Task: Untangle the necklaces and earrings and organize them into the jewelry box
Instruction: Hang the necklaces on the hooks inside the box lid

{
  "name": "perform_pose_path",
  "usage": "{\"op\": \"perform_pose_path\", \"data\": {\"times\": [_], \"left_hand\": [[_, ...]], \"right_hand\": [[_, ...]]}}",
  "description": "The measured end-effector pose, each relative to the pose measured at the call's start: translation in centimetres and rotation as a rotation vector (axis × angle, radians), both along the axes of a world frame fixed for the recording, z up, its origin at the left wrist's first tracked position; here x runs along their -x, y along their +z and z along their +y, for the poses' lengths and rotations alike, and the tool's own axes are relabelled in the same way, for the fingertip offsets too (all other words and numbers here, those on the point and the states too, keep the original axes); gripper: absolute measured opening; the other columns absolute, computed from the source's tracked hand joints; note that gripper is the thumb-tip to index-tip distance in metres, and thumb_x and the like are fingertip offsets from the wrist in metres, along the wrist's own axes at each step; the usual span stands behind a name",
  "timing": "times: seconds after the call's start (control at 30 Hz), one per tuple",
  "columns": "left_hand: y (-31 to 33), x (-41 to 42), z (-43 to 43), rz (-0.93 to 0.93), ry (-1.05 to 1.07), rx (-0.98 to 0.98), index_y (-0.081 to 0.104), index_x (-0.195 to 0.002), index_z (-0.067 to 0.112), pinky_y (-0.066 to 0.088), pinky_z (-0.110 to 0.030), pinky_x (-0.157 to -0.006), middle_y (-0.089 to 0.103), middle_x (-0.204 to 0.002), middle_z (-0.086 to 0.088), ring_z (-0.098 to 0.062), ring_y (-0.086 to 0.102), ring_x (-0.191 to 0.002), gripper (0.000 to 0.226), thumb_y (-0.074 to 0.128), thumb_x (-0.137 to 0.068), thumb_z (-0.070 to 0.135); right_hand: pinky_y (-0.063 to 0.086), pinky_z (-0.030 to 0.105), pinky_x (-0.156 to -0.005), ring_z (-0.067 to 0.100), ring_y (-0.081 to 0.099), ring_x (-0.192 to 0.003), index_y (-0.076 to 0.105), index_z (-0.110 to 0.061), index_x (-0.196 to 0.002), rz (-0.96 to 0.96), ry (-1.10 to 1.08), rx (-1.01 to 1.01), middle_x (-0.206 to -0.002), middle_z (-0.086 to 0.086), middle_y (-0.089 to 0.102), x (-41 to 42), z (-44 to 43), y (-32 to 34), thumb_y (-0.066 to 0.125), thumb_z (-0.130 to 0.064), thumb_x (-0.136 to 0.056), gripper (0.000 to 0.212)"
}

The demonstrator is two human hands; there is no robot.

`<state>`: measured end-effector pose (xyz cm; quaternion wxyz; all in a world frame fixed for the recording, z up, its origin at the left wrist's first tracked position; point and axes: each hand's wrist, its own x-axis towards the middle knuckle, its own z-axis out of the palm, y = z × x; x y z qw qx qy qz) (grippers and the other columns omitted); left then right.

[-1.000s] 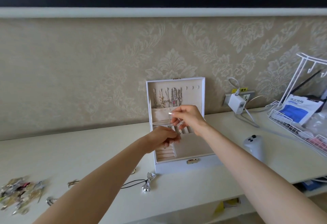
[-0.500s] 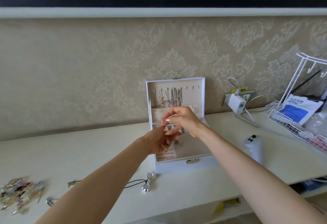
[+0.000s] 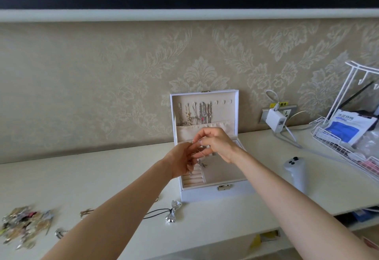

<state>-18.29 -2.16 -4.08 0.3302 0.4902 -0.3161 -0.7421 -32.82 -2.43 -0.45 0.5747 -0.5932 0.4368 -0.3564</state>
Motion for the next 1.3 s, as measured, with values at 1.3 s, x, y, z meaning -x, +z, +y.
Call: {"op": "perform_pose_path", "data": {"times": [1.3], "left_hand": [[3.3,-1.5,0.2,-0.04,0.27,0.438,0.045,-0.061,0.013,0.041,-0.024,-0.05,0.038,-0.047,0.002,-0.013,0.036,-0.043,0.033,0.05,-0.093,0.019]], "right_hand": [[0.047,0.027,-0.06,0.014,0.047,-0.048,0.063,-0.011,-0.067,-0.026,-0.406,0.013,-0.046,-0.002,0.046,2.6,-1.4,-3.1,0.065,-0.024,-0.087,0.024]]}}
